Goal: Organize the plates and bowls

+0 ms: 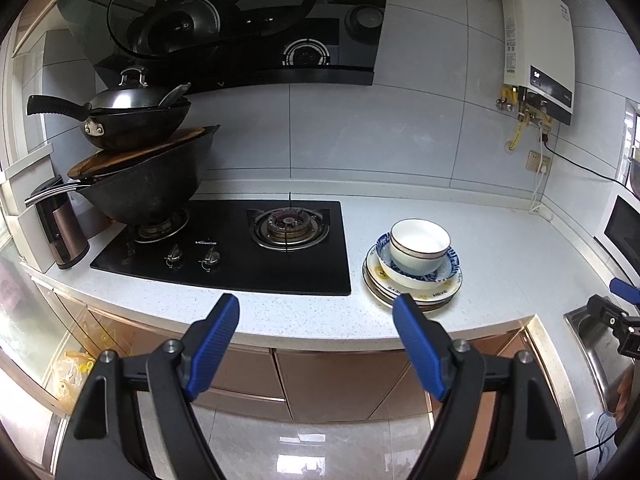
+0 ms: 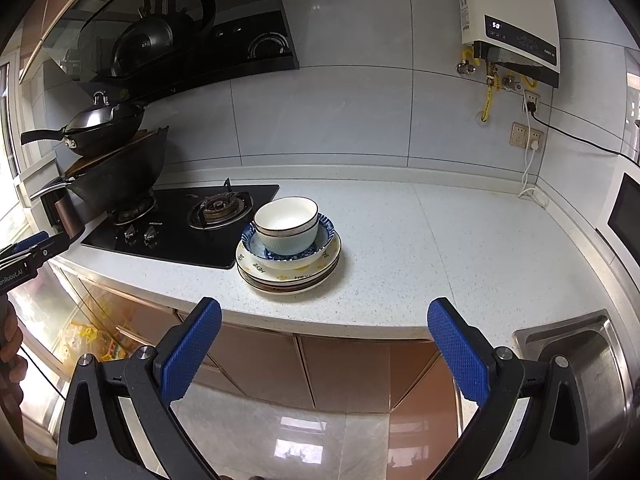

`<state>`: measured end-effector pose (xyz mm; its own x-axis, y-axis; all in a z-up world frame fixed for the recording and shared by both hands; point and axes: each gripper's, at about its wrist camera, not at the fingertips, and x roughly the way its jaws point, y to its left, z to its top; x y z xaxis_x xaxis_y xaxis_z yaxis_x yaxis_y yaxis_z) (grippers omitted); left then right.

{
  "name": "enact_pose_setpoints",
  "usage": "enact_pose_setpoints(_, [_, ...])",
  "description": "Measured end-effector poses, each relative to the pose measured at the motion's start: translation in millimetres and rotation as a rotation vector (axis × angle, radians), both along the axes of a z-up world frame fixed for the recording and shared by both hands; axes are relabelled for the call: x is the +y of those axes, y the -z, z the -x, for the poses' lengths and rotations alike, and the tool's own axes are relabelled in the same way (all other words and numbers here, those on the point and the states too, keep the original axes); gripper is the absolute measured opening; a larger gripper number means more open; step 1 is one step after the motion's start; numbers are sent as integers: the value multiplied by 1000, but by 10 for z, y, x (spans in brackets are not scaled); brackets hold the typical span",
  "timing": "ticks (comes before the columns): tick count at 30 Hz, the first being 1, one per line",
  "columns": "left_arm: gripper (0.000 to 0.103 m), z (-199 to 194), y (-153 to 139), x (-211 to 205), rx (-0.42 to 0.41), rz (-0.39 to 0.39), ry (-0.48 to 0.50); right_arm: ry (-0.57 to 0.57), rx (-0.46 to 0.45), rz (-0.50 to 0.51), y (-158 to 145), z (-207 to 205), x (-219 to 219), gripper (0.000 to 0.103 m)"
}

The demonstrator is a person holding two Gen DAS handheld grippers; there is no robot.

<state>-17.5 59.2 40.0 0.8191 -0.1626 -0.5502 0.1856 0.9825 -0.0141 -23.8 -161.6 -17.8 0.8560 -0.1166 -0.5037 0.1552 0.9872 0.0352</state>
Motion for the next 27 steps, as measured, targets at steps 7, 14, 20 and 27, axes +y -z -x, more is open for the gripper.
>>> enact_pose_setpoints(7, [79,33,9,-21,6,8,12,0,-1,3,-1,28,-7,102])
enact_pose_setpoints(14, [79,112,10,-37,5,4,21,-8,-5,2,2,71,3,102])
enact_pose_setpoints(20, [79,166,10,-51,7,4,31,-9,-6,4,1,98,2,102])
enact_pose_setpoints(27, [79,202,9,-70,5,4,38,-10,-8,6,-10,132,7,102])
